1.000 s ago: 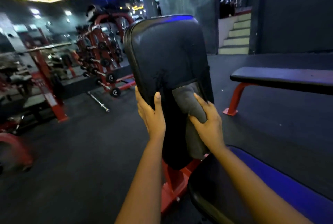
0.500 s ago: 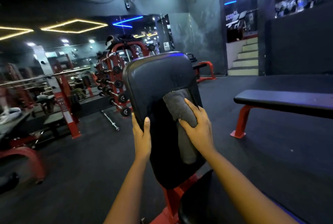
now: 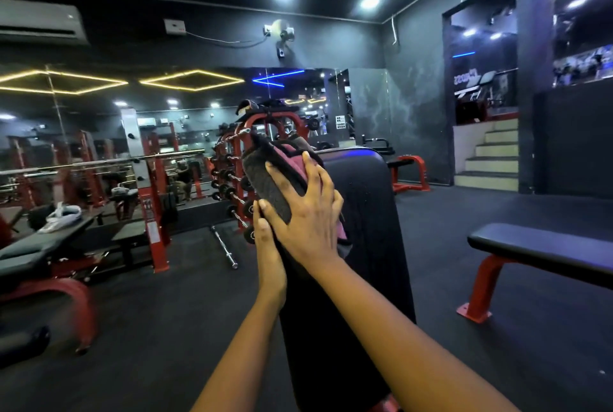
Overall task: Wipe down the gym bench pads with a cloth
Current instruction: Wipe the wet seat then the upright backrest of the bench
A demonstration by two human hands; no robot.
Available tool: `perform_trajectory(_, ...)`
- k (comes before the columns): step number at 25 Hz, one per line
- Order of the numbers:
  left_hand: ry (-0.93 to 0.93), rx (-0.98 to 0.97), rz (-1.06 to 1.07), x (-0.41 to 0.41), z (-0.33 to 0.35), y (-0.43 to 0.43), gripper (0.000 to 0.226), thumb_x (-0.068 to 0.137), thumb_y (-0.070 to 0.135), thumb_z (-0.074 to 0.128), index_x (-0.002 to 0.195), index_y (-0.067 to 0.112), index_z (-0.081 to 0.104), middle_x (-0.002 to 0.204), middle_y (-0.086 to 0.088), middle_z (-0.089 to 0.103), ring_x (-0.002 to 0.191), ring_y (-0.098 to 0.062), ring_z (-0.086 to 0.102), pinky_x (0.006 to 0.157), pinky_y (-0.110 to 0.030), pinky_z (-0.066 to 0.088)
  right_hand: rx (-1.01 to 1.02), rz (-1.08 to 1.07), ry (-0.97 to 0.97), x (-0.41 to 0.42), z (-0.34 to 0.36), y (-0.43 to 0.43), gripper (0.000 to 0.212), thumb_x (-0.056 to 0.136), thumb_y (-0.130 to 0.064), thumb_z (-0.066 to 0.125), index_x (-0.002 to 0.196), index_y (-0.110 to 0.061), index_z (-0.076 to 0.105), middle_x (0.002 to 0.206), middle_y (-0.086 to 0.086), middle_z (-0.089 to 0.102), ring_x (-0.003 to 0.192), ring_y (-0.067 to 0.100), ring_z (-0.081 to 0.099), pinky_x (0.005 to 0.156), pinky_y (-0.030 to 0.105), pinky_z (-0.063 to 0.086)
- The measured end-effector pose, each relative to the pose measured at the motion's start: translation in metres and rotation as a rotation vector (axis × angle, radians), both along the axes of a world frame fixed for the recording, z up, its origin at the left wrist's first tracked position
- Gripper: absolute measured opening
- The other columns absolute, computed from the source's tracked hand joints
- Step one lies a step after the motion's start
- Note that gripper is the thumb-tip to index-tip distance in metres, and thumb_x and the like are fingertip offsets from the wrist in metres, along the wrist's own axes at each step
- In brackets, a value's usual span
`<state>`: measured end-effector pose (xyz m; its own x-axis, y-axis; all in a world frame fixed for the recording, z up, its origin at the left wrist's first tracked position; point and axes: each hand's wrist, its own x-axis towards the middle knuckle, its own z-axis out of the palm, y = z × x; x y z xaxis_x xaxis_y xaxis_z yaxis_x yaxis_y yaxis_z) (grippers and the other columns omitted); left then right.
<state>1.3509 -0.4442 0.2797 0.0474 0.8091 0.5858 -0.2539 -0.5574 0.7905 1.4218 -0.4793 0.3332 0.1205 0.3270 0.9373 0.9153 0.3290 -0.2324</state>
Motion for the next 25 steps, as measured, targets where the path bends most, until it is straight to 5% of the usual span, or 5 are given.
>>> perform_trajectory(4, -0.055, 0.104, 0.082, 0.006, -0.002, 0.006, 0.074, 0.079, 0.076, 0.037, 0.143, 0.043, 0.023, 0.154, 0.014, 0.024, 0.141, -0.006, 0.022, 0.118, -0.044, 0.017, 0.057, -0.1, 0.134, 0.026, 0.007, 0.017, 0.052, 0.086, -0.046, 0.054, 0.135, -0.047, 0.037, 0.148, 0.008, 0.033, 0.127, 0.03, 0.036, 0.09, 0.049, 0.039)
perform_trajectory(7, -0.083, 0.115, 0.098, 0.006, -0.006, 0.016, 0.072, 0.078, 0.078, 0.039, 0.141, 0.047, 0.025, 0.153, 0.015, 0.025, 0.142, -0.008, 0.021, 0.118, -0.046, 0.016, -0.006, -0.092, 0.412, 0.068, 0.013, 0.029, 0.055, 0.086, -0.04, 0.058, 0.136, -0.048, 0.037, 0.149, 0.004, 0.03, 0.127, 0.029, 0.036, 0.094, 0.05, 0.037)
perform_trajectory(13, -0.055, 0.146, 0.071, 0.008, -0.005, 0.013, 0.068, 0.081, 0.074, 0.04, 0.141, 0.047, 0.025, 0.153, 0.009, 0.026, 0.142, -0.017, 0.022, 0.115, -0.053, 0.018, -0.051, -0.08, 0.657, 0.128, 0.009, 0.039, 0.052, 0.09, -0.045, 0.052, 0.138, -0.046, 0.034, 0.149, 0.004, 0.029, 0.127, 0.031, 0.035, 0.096, 0.046, 0.036)
perform_trajectory(20, -0.08, 0.081, -0.047, 0.005, 0.009, -0.019, 0.063, 0.092, 0.058, 0.023, 0.148, 0.029, 0.018, 0.153, 0.004, 0.028, 0.139, -0.009, 0.03, 0.118, -0.038, 0.02, -0.023, 0.014, 0.427, 0.015, -0.075, -0.009, 0.057, 0.085, -0.05, 0.047, 0.139, -0.047, 0.03, 0.146, 0.007, 0.034, 0.117, 0.028, 0.042, 0.091, 0.044, 0.04)
perform_trajectory(25, -0.011, -0.062, -0.08, -0.002, 0.022, -0.043, 0.073, 0.086, 0.064, 0.028, 0.144, 0.02, 0.031, 0.146, -0.009, 0.041, 0.133, -0.021, 0.041, 0.113, -0.038, 0.03, -0.09, -0.043, 0.252, -0.03, -0.129, -0.026, 0.075, 0.074, -0.031, 0.063, 0.139, -0.046, 0.03, 0.142, 0.011, 0.035, 0.111, 0.027, 0.041, 0.076, 0.046, 0.048)
